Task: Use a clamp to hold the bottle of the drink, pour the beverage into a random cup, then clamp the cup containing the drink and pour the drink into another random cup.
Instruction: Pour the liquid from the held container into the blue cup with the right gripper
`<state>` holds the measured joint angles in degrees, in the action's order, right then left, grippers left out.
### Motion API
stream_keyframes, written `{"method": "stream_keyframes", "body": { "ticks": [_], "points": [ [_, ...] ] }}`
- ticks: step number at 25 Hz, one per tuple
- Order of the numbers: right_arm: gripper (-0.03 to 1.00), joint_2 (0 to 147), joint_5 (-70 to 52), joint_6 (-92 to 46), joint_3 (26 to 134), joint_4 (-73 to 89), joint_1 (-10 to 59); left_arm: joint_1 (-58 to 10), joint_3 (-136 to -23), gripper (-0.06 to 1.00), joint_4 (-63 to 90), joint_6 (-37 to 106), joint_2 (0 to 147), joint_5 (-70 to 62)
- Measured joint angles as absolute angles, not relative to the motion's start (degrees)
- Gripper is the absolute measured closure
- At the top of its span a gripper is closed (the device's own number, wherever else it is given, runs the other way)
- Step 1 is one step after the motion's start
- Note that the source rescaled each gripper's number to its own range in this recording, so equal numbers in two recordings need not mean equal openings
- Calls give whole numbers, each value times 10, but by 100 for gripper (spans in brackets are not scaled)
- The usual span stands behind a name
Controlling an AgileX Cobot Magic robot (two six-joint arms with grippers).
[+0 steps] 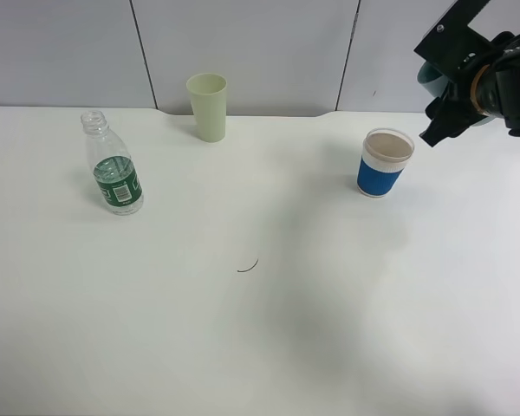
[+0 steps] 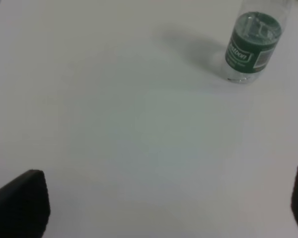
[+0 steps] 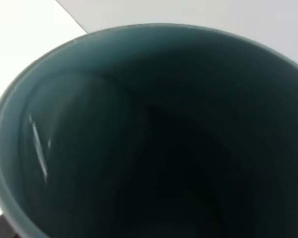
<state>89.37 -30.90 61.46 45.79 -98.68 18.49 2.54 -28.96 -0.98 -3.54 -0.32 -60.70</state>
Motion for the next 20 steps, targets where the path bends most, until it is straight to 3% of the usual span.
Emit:
{"method": "stream_keyframes", "body": {
  "ticks": [20],
  "points": [
    [97,894,-328,558,458,-987,185,25,-290,-5,-10,-35,-3,-607]
  ]
}}
